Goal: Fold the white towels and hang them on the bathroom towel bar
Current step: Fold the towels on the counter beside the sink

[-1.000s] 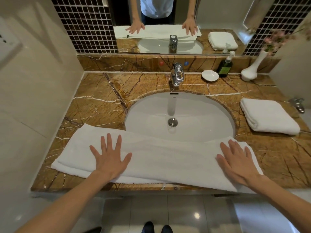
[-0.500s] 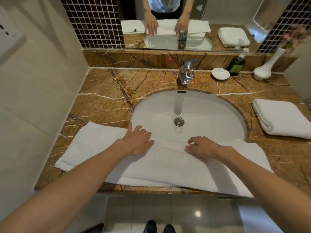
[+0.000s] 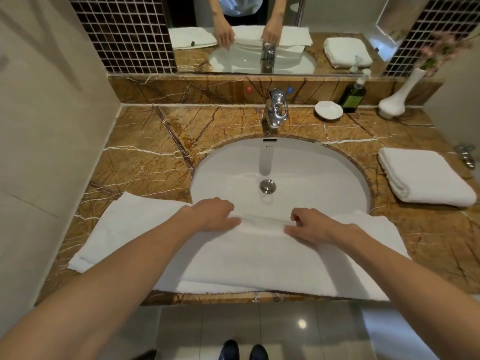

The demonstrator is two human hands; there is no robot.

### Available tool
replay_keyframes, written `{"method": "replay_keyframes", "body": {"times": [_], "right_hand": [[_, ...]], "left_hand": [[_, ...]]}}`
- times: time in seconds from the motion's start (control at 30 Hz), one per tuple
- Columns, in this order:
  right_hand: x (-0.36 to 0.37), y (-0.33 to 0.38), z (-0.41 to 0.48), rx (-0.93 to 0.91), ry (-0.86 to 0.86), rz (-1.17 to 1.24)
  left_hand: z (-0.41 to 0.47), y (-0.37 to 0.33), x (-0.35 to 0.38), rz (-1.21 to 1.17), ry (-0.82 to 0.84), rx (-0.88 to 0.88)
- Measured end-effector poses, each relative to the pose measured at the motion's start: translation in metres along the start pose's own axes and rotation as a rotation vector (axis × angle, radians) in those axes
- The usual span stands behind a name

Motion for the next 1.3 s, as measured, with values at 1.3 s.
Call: {"method": "replay_keyframes", "body": {"times": [1.3], "right_hand": [[-0.03,-0.044,-0.023,0.099,-0.403,-0.425]], "left_hand": [[-0.046,0.021,-0.003,0.328,-0.299,-0.388]]}}
Point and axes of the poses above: each hand's wrist, its own z-axis towards the middle knuckle, its own x-axis out of the palm, y = z × x, the point moved 9 cm from there along z, towards the middle knuckle, and after that the axes turned 14 degrees about x, right-handed, at the moved point
